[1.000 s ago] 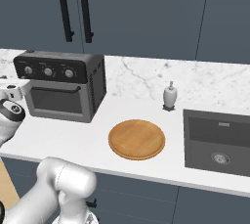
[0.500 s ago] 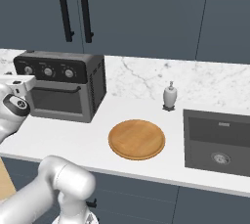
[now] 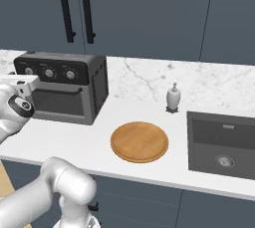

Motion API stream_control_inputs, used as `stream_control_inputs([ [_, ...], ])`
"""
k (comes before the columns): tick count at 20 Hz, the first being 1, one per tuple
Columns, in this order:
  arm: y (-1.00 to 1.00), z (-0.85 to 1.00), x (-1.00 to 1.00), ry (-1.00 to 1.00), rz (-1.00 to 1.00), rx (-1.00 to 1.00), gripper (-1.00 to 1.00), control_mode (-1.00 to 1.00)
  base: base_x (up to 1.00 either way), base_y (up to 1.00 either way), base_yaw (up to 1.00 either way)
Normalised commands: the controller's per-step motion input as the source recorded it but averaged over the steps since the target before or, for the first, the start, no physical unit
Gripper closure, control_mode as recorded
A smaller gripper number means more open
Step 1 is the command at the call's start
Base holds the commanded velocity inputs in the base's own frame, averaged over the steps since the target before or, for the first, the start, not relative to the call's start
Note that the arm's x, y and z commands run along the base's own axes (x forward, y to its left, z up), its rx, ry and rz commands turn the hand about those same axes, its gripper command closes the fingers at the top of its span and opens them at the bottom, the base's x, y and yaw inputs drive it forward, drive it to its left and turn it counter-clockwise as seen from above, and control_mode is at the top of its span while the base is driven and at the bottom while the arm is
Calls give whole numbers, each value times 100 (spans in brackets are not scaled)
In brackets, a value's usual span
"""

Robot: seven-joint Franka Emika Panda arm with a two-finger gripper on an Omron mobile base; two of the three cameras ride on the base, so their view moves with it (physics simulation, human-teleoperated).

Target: Pick up the kebab skewer and baguette bread, and place them inside the toaster oven. Close the toaster oven door and start by setting the timer.

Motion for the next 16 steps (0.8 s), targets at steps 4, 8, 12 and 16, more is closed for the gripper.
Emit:
stream_control_inputs([
  [4, 0, 0, 15, -1, 0, 0, -100, -100, 0, 0, 0],
  [8, 0, -2, 4, -3, 0, 0, -100, -100, 0, 0, 0],
  [12, 0, -3, 3, -5, 0, 0, -100, -100, 0, 0, 0],
  [16, 4, -1, 1, -4, 0, 0, -100, -100, 0, 0, 0],
])
